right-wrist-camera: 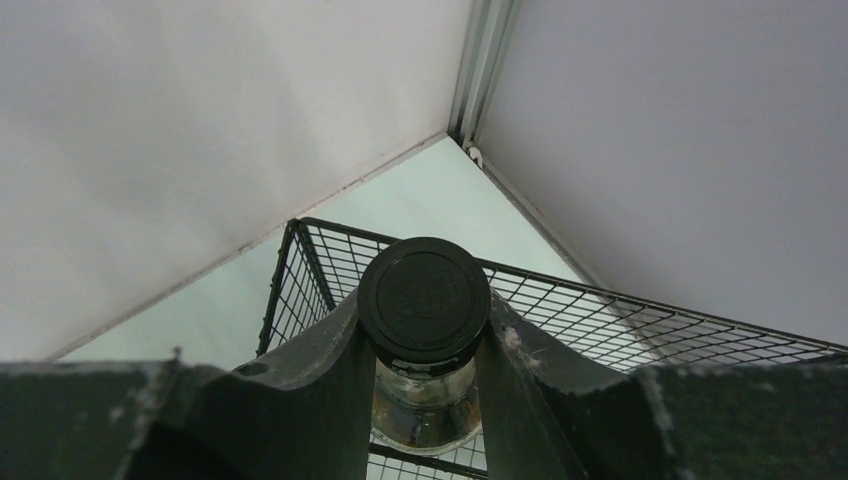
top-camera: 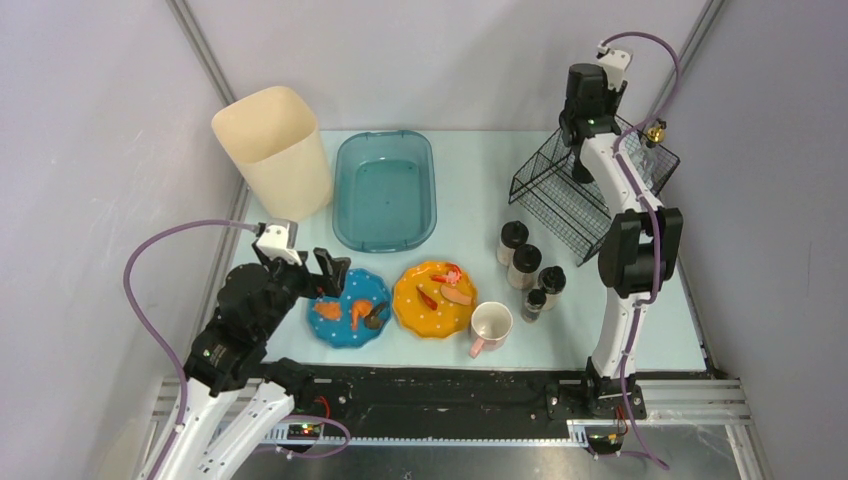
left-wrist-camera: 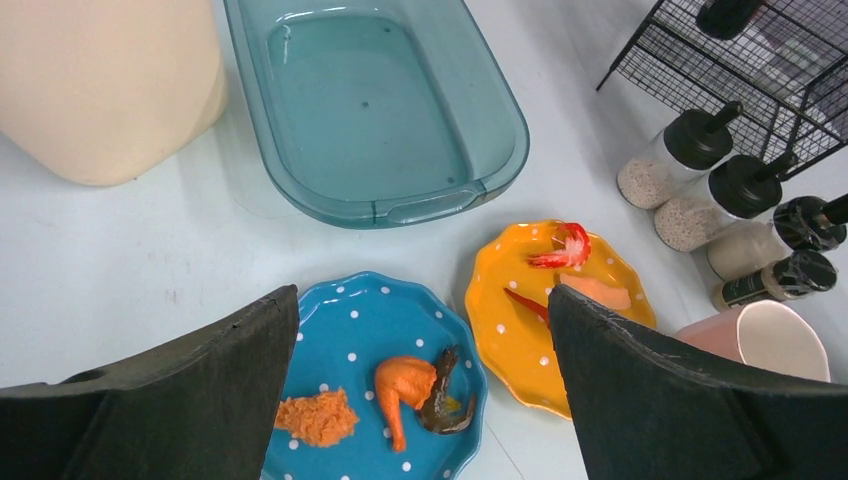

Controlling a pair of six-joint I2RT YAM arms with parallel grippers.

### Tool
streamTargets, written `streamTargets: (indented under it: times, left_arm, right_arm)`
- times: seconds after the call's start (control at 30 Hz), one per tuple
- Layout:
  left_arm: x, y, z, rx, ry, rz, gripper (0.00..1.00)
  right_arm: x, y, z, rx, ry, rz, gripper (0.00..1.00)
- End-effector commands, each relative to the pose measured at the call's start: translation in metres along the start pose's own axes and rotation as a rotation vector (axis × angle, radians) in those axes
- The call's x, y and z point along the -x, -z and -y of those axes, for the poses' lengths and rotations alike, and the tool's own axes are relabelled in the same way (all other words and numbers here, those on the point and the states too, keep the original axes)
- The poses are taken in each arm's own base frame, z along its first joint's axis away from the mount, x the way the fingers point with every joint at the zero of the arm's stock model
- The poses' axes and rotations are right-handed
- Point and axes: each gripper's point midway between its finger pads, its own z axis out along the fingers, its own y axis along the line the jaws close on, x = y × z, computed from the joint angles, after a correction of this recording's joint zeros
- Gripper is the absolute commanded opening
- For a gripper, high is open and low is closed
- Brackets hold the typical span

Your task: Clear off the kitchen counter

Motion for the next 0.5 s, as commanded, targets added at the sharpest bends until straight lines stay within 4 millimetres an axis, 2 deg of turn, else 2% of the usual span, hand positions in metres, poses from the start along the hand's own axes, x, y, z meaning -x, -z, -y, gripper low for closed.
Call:
streamTargets:
  times: [0.0,0.13,0.23,0.47]
  left_arm:
    - [0.003,-0.002,0.002,-0.017,-0.019,0.005,0.98]
    - [0.003,-0.002,0.002,-0.019,-0.020,0.004,0.98]
    - [0.003,-0.002,0.002,-0.019,-0.020,0.001,0.98]
    - [0.003,-0.003,0.002,-0.018,-0.019,0.000,0.98]
  right_arm:
    - [0.023,0.001,0.001,-0.014,-0.102,0.071,0.00]
    - [0.010,-0.002,0.000,-0.021,-0.091,0.054,0.02]
    - [0.003,-0.003,0.000,-0.025,-0.093,0.047,0.15]
    - [-0.006,-0.001,0.002,-0.025,-0.086,0.035,0.37]
